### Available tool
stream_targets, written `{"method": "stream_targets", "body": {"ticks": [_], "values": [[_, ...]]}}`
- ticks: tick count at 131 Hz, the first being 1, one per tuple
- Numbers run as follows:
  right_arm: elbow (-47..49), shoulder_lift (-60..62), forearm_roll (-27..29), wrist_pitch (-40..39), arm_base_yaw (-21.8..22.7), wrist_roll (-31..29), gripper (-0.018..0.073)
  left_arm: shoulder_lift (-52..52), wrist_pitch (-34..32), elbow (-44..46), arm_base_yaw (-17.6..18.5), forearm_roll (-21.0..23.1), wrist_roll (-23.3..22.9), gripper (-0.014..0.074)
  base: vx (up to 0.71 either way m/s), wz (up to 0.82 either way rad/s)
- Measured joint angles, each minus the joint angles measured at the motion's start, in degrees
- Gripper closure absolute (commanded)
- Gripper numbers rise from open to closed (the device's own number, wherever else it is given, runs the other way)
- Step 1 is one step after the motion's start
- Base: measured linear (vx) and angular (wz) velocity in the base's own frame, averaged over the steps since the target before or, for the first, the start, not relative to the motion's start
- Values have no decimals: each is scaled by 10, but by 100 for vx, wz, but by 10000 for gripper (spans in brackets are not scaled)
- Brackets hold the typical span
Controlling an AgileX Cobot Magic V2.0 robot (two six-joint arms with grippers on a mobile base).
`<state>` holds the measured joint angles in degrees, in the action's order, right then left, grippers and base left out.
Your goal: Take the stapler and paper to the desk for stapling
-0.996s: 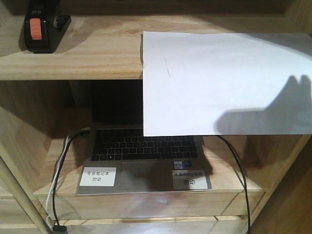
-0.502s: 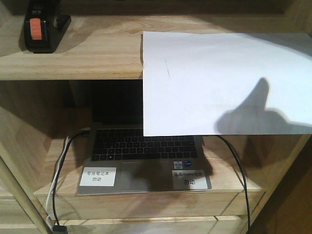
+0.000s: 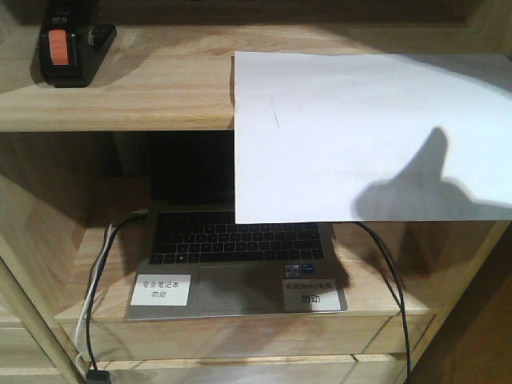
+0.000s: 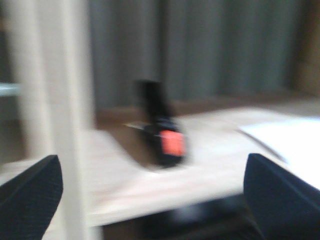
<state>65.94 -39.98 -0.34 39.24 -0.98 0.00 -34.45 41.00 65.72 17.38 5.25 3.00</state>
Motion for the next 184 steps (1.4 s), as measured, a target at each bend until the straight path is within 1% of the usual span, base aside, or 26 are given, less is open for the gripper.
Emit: {"method": "stream_targets", "body": {"ticks": [6, 7, 12, 15, 18, 19, 21, 31, 36, 39, 44, 45, 48, 49, 65, 82, 90, 100, 116, 124, 137, 156, 163, 166, 177, 184], "values": [[0, 0, 0, 0, 0, 0, 47, -6, 0, 0, 19, 0, 0, -120, 0, 0], [0, 0, 0, 0, 0, 0, 53, -9, 0, 0, 29, 0, 0, -120, 0, 0], [0, 0, 0, 0, 0, 0, 65, -14, 0, 0, 43, 0, 0, -120, 0, 0], [0, 0, 0, 0, 0, 0, 77, -19, 0, 0, 59, 0, 0, -120, 0, 0], [0, 0, 0, 0, 0, 0, 81, -22, 0, 0, 65, 0, 0, -120, 0, 0], [0, 0, 0, 0, 0, 0, 87, -24, 0, 0, 75, 0, 0, -120, 0, 0], [0, 0, 0, 0, 0, 0, 92, -28, 0, 0, 81, 0, 0, -120, 0, 0], [0, 0, 0, 0, 0, 0, 109, -43, -2, 0, 119, 0, 0, -120, 0, 0], [0, -1, 0, 0, 0, 0, 115, -49, -3, 0, 132, 0, 0, -120, 0, 0], [0, -1, 0, 0, 0, 0, 121, -55, -3, 0, 148, 0, 0, -120, 0, 0], [0, -1, 0, 0, 0, 0, 126, -60, -4, 0, 160, 0, 0, -120, 0, 0], [0, -1, 0, 0, 0, 0, 127, -62, -4, 0, 169, 0, 0, -120, 0, 0], [0, -1, 0, 0, 0, 0, 130, -65, -4, 0, 175, 0, 0, -120, 0, 0], [0, -1, 0, 0, 0, 0, 131, -67, -4, 0, 183, 0, 0, -120, 0, 0], [0, -1, 0, 0, 0, 0, 138, -79, -4, 0, 219, 0, 0, -120, 0, 0], [0, -1, 0, 0, 0, 0, 139, -82, -13, 0, 227, -1, 0, -120, 0, 0], [0, -1, 0, 0, 0, 0, 139, -82, -22, 0, 228, -10, -10, -120, 0, 0], [0, -1, 0, 0, 0, 0, 139, -89, -35, 0, 228, -37, -50, -120, 0, 0], [0, -1, 0, 0, 0, 0, 139, -127, -28, 24, 228, -120, -151, -120, 0, 0], [0, -1, 0, 0, 0, 0, 139, -156, -12, 53, 228, -161, -198, -118, 0, 0], [0, -1, 0, 0, 0, 0, 139, -214, 19, 113, 228, -215, -248, -116, 0, 0], [0, -1, 3, 0, 0, 0, 139, -293, 71, 200, 228, -261, -287, -116, 0, 0], [0, -1, 0, 0, 0, 0, 139, -326, 107, 245, 228, -286, -304, -115, 0, 0], [0, -1, 0, 0, 0, 0, 139, -333, 111, 250, 228, -289, -305, -113, 0, 0], [0, -1, 0, 0, 0, 0, 139, -381, 170, 312, 228, -327, -322, -104, 0, 0], [0, -1, 0, 0, 0, 0, 139, -402, 190, 341, 228, -345, -325, -104, 0, 0]]}}
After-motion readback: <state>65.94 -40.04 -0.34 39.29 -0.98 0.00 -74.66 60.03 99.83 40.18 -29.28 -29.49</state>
